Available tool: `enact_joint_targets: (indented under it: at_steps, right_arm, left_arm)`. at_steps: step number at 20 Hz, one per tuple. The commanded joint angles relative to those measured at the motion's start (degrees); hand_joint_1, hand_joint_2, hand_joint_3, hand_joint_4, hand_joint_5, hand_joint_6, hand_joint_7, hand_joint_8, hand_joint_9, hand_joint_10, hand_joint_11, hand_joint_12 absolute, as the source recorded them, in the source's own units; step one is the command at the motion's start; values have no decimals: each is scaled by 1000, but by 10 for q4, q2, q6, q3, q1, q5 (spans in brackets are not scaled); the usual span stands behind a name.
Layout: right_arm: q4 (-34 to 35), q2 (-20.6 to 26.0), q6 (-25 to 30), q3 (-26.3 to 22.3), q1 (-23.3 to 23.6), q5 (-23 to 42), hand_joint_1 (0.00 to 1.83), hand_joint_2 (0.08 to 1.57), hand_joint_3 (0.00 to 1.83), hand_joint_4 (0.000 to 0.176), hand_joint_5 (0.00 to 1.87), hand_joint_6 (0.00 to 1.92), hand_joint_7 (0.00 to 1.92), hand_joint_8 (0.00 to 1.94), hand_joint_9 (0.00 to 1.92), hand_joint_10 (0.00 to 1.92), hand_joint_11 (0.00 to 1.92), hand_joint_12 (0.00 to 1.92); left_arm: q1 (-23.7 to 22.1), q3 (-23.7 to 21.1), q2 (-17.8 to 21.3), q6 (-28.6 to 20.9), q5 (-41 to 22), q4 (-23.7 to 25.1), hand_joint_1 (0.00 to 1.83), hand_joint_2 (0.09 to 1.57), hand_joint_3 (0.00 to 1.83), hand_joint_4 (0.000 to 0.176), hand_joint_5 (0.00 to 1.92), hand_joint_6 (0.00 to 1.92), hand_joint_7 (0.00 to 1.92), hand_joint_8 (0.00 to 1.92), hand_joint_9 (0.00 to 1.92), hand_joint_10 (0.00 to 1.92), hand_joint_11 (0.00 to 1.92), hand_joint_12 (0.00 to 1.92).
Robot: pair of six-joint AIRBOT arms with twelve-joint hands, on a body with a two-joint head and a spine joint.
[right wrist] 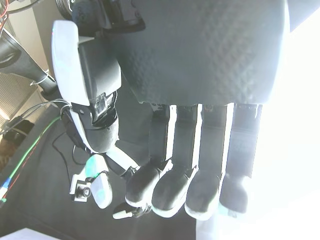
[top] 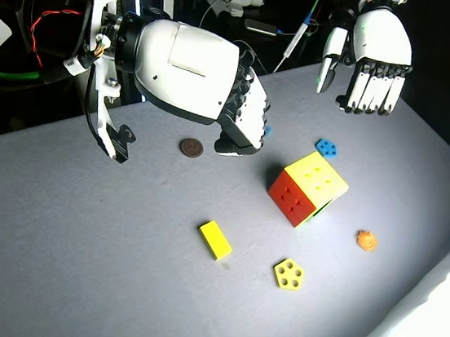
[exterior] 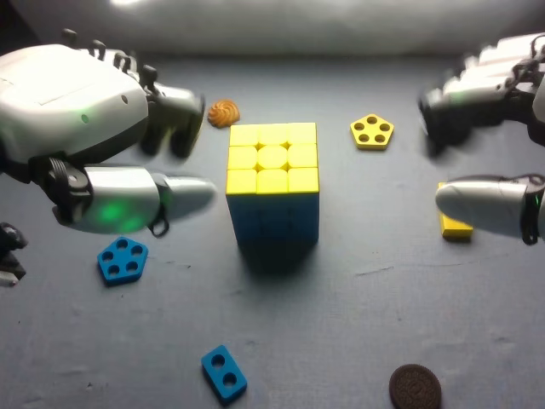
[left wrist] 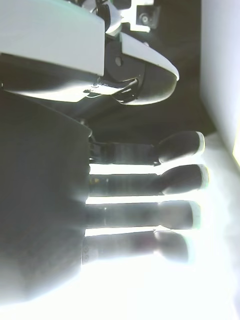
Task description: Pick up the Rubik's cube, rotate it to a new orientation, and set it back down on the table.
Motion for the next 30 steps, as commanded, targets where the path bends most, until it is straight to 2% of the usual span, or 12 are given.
enact_joint_targets:
  at_steps: [1,2,4,7,12,15,16,18,22,26,28,30]
  right_arm:
    - [6,2,3,-1,4,73,16,1250,21,0,70,63,151,6,92,92,0,63]
    - [6,2,3,-1,4,73,51,1240,6,0,134,49,182,2,133,67,0,205]
    - [6,1,3,-1,4,74,1,1258,7,0,115,24,138,4,101,34,0,56]
    - [6,1,3,-1,4,74,34,1259,1,0,132,19,159,5,125,29,0,167]
    - [6,1,2,-1,3,74,40,1260,0,0,125,8,151,1,115,15,0,62]
    - [6,0,2,-1,3,74,39,1240,0,0,117,4,159,2,143,15,0,283]
    - [6,-1,2,-1,2,74,29,1248,1,0,105,4,141,7,126,6,0,152]
    - [6,-2,2,-1,1,74,0,1267,5,0,93,0,129,2,115,1,0,70]
    - [6,-2,1,-1,0,76,29,1253,0,0,113,5,194,9,174,17,0,206]
    - [6,-3,1,-1,-1,76,34,1252,0,0,103,0,187,2,159,7,0,168]
    - [6,-3,0,-1,-2,76,100,1234,0,0,55,2,155,2,135,5,0,32]
    - [6,-4,0,-1,-2,76,114,1230,0,0,47,2,148,2,128,4,0,0]
  left_arm:
    - [-10,-2,2,12,-59,-8,0,1246,18,0,27,3,91,2,88,10,0,388]
    - [-11,-2,2,30,-59,-29,0,1250,12,0,33,3,94,1,98,9,0,407]
    - [-12,4,-2,44,-59,-53,18,1252,5,0,57,8,102,4,109,8,0,402]
    - [-16,13,-14,53,-58,-61,55,1259,2,0,78,6,126,5,138,8,0,542]
    - [-25,13,-69,261,-53,-304,107,1242,0,4,85,1,153,1,184,6,0,631]
    - [-25,13,-102,350,-89,-403,112,1251,1,0,88,4,149,2,180,2,0,684]
    - [-25,14,-114,373,-108,-432,94,1252,1,0,87,3,155,4,186,4,0,691]
    - [-25,18,-127,391,-124,-453,64,1254,2,0,90,3,164,5,195,6,0,709]
    - [-25,26,-143,422,-143,-489,34,1250,0,8,16,2,101,2,126,1,0,483]
    - [-20,39,-159,445,-156,-515,41,1236,0,9,0,0,89,1,104,1,0,410]
    - [-19,48,-170,445,-156,-517,243,1179,0,0,0,0,69,1,79,2,0,292]
    - [-19,59,-185,445,-161,-521,295,1165,0,0,0,0,63,1,73,2,0,266]
